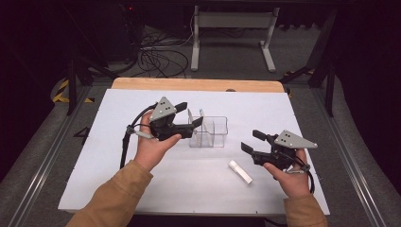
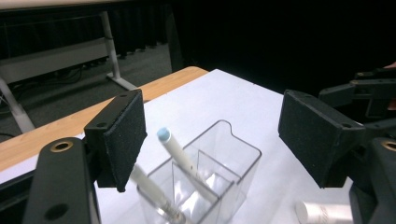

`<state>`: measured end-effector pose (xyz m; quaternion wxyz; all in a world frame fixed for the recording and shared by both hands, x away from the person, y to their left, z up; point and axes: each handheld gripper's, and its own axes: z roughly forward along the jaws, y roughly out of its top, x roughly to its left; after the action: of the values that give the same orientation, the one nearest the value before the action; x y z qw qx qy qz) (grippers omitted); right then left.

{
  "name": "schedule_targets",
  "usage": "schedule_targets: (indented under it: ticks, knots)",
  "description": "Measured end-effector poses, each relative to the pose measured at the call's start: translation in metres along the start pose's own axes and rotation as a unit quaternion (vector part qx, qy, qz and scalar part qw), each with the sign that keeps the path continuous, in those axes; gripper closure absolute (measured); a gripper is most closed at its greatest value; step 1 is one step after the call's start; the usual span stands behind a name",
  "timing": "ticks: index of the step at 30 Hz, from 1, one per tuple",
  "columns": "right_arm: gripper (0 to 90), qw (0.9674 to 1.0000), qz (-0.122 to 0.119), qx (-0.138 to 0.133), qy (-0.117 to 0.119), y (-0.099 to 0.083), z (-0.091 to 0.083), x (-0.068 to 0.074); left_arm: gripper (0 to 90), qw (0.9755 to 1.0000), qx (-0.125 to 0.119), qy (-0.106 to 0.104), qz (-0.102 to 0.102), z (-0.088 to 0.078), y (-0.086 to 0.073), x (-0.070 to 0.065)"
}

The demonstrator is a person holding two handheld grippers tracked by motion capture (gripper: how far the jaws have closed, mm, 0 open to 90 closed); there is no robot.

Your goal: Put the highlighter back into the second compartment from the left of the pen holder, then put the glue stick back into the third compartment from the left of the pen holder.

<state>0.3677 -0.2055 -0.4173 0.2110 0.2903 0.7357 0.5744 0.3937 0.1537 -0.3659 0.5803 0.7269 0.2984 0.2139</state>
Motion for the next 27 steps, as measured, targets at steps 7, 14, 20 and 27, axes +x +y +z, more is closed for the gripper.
schedule_targets:
  ticks: [7, 14, 20, 27]
  knots:
    - [32.4, 1.0, -0.001, 0.003, -0.002, 0.0, 0.001, 0.002, 22.6, 1.0, -0.005, 0.005, -0.002, -0.019, -0.006, 0.002]
    - [32.4, 1.0, -0.006, 0.003, -0.004, 0.002, -0.001, 0.003, 22.1, 1.0, 0.0, -0.002, -0.002, -0.03, -0.011, 0.0]
    - [32.4, 0.9999, -0.009, 0.006, -0.002, 0.003, -0.002, 0.006, 21.8, 0.9998, 0.005, 0.004, -0.02, -0.049, -0.024, 0.003]
    - [32.5, 0.9999, -0.013, 0.011, 0.0, 0.005, -0.003, 0.009, 19.6, 0.9996, 0.021, 0.013, -0.013, -0.068, -0.041, 0.001]
